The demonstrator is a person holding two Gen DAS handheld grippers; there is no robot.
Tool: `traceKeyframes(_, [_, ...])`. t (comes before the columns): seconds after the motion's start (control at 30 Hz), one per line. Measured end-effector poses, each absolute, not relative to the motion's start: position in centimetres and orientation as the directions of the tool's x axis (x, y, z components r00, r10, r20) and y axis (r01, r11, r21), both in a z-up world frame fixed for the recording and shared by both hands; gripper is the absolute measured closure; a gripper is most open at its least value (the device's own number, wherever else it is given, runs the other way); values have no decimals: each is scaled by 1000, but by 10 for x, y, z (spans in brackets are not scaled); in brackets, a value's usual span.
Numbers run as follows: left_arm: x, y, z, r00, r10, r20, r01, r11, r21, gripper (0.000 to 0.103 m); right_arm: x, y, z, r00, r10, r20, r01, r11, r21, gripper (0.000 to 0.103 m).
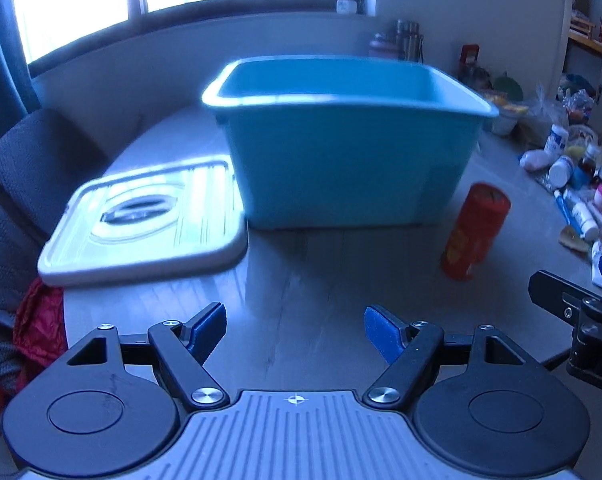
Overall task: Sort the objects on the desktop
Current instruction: 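Withdraw both tools from the tub toward the red canister, then grasp the tall red canister with the right tool and lift it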
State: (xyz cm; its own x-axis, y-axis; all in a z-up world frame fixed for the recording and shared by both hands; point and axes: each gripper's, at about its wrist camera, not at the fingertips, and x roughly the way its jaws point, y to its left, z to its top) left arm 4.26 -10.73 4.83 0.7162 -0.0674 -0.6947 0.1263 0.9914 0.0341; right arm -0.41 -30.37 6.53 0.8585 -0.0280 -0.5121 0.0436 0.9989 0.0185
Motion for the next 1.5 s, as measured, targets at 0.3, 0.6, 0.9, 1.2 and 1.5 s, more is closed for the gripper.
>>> traceKeyframes(0.3, [33,-110,21,704,-62,-708,124,992,37,25,-23,-302,32,845,-44,-533,68,997,27,17])
traceKeyframes(0.6, [33,-115,8,700,-52,-712,131,990,57,25,-21,-309,10,844,-37,-535,92,993,76,17])
traceKeyframes(0.9, [40,-119,-2,692,-43,-721,128,990,65,25,8,-322,1,863,-16,-505,92,988,126,17])
traceKeyframes(1.2, [59,-122,-7,686,-29,-727,101,993,55,25,44,-330,-9,865,0,-501,83,986,144,17])
traceKeyframes(1.5, [75,-124,-10,687,22,-726,68,993,95,25,76,-332,-17,861,17,-508,65,988,143,17])
